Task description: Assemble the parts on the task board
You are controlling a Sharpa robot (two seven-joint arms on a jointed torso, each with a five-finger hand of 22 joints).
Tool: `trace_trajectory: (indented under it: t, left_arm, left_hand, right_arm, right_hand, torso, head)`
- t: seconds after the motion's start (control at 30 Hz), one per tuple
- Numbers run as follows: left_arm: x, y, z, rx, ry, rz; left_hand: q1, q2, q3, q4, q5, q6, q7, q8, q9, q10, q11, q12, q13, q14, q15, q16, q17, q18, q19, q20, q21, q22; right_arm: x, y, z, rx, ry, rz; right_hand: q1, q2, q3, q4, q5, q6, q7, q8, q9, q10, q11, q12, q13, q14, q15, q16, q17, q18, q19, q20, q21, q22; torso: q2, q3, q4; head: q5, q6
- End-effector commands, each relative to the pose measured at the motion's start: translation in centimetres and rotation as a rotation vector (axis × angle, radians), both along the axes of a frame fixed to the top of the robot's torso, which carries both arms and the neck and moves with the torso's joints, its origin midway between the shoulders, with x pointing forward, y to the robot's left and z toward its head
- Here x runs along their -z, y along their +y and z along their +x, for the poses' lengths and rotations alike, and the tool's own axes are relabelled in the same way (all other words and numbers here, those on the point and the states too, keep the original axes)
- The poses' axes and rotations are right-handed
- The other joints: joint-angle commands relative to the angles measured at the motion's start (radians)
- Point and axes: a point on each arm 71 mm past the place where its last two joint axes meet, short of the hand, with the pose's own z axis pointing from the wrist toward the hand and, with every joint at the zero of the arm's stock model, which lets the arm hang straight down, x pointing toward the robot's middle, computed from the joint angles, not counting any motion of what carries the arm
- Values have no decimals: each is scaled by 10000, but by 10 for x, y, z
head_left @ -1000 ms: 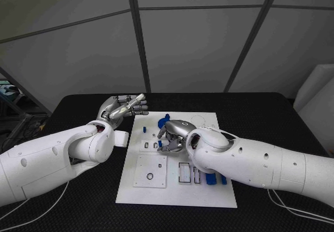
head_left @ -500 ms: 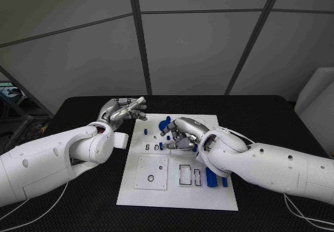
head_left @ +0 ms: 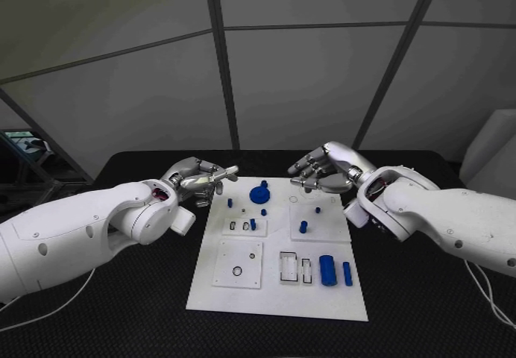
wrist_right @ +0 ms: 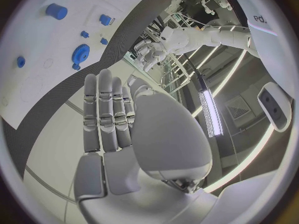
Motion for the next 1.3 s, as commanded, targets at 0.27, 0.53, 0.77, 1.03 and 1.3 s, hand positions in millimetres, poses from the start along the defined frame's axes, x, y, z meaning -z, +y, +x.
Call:
trace_trajectory:
  t: [0.27,0.53,0.77,1.03,1.3]
  left_arm:
    - [10,-20,9,1938,1653,6088]
    - [19,-44,23,2426,1798,7522]
    - [22,-57,30,2672,1842,7988]
    - [22,-59,32,2774,1843,8121]
    - [25,-72,36,3198,1941,8415]
  left_hand:
    - [-438,353,-1148,487,-31,-530,-189,1518,1910,-70,-220,3926,4140,447,-113,306,728,-688,489,-132,1137,1768]
    - [-517,519,-1608,526,-61,-926,-193,1978,2675,-183,-220,4018,4303,451,-114,274,773,-684,449,-136,1155,1808]
    - [-606,577,-1782,540,-78,-1030,-197,2105,2913,-197,-219,4043,4353,454,-111,261,788,-687,446,-131,1169,1841]
    - [-650,602,-1848,544,-91,-1057,-202,2157,3005,-206,-222,4040,4358,455,-112,256,792,-689,450,-131,1179,1861]
    - [-568,718,-1975,499,-49,-1131,-238,2366,3352,-190,-251,4094,4433,460,-133,240,811,-699,473,-145,1222,1944]
  right_arm:
    - [-4,-29,20,727,608,1311]
    - [-4,-34,26,1046,365,1134]
    - [-3,-34,28,1182,372,996]
    - [-3,-34,29,1205,388,968]
    - [-1,-29,30,1188,465,929]
  right_hand:
    - [-272,-115,315,-129,110,293,80,-252,-11,445,146,-1389,-1372,81,229,-1790,-884,93,198,173,-1025,-723]
    - [-411,-167,391,-225,205,274,137,-386,-14,442,218,-1567,-1794,159,311,-2318,-1183,101,249,264,-1404,-984]
    - [-490,-190,400,-242,220,233,167,-427,-17,391,251,-1567,-1930,186,342,-2478,-1272,101,268,293,-1529,-1070]
    - [-505,-192,398,-240,222,230,170,-430,-17,388,254,-1565,-1944,192,344,-2493,-1281,101,272,297,-1542,-1080]
    - [-588,-205,387,-233,262,208,182,-439,-15,365,271,-1561,-2029,218,363,-2595,-1336,101,293,317,-1631,-1142]
  torso:
    - [-338,111,22]
    - [-401,125,23]
    - [-361,110,36]
    - [-338,118,16]
    - [-317,109,22]
  head:
    - [93,-245]
    - [134,-337]
    - [100,-354]
    - [114,-378]
    - [101,-486]
